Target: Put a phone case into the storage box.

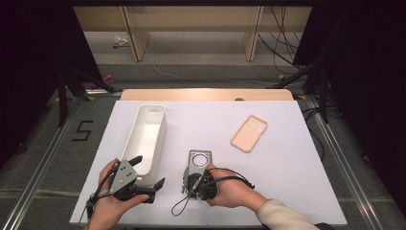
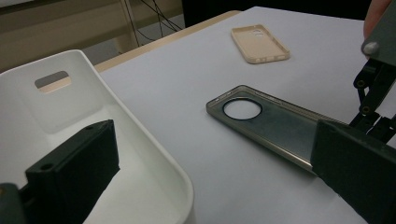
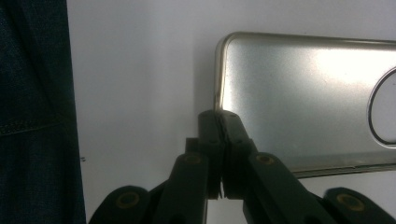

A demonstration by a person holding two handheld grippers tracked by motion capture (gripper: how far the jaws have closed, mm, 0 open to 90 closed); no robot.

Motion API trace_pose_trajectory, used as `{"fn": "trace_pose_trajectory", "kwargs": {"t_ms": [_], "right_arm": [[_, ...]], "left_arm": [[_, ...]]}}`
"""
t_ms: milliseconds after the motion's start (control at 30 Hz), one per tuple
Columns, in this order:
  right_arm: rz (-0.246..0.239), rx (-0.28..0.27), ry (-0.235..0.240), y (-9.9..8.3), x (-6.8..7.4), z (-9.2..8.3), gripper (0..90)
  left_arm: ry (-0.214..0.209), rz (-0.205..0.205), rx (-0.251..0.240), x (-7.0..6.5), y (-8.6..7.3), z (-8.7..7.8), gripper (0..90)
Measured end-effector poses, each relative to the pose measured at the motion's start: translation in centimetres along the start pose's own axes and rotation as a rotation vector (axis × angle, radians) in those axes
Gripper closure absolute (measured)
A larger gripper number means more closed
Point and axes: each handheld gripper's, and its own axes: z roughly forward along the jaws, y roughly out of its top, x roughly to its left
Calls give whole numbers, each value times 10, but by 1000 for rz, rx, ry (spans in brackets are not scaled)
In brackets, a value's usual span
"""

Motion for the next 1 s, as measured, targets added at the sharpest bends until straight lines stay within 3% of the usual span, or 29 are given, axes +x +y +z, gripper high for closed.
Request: {"fn": "trace_pose_trajectory", "kwargs": {"t_ms": [267,400,567,633,667,900,933,1000], "right_arm": [[19,-106,-39,-12,-3,-15,892],[10,-206,-57,-20,-3,-22,891],[6,-273,-87,-26,-2,-27,891],[3,-283,-93,-27,-2,-28,891],[6,-303,-104,-30,-1,-30,891],[20,-313,-128,-38,2,-33,892],[22,-311,-126,-39,2,-34,892],[23,-316,-129,-40,2,-34,892]], "left_arm": [[3,-6,-1,0,0,0,15],[23,-38,-10,3,9,-2,37],[6,-58,27,3,19,5,57],[0,-70,29,3,22,8,69],[-15,-95,37,2,29,13,81],[-58,-124,63,-1,55,36,152],[-89,-129,81,-2,64,46,159],[-97,-131,91,-2,68,51,181]]}}
